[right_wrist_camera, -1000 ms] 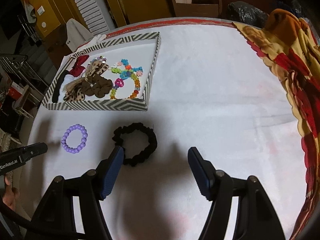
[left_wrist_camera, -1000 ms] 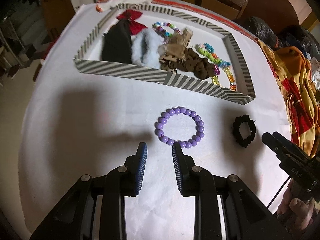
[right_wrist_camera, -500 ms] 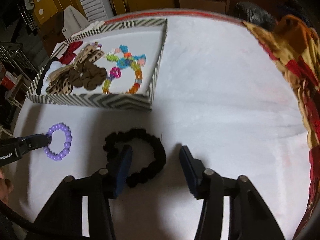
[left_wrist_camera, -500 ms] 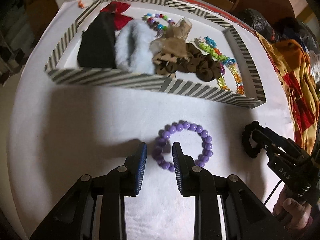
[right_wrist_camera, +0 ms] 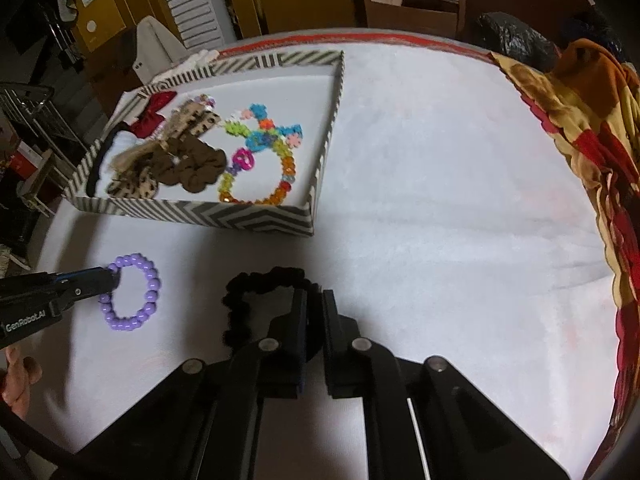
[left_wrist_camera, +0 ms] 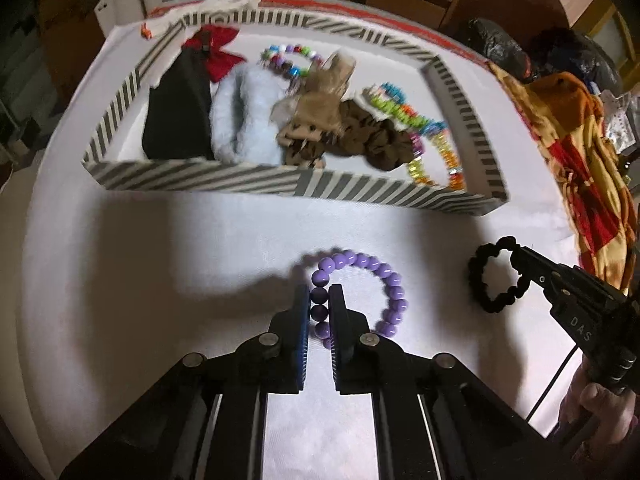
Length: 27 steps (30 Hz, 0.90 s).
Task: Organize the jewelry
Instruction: 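Carry the purple bracelet and black scrunchie into the tray and open both grippers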
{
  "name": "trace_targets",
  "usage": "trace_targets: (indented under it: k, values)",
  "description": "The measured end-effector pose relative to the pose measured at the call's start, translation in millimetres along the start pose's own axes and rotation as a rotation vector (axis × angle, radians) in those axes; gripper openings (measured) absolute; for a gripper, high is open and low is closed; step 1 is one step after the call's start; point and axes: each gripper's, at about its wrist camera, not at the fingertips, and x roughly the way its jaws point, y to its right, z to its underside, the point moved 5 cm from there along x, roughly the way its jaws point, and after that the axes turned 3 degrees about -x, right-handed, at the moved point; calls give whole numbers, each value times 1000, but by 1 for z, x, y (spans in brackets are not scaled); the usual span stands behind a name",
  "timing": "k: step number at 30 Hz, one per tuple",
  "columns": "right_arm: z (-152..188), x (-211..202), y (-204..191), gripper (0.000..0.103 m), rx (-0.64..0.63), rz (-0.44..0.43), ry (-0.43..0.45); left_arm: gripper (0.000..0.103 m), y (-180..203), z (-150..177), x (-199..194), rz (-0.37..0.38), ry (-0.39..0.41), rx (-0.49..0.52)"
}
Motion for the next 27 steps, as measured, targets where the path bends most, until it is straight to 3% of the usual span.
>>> trace_targets:
  k: [15, 27]
  values:
    - [-38, -71, -6, 6, -37, -52, 139, 1, 41, -30, -64, -20, 123, 82]
    - [-67, -74, -13, 6, -41, -63, 173, 1, 58, -81, -78, -57, 186, 167]
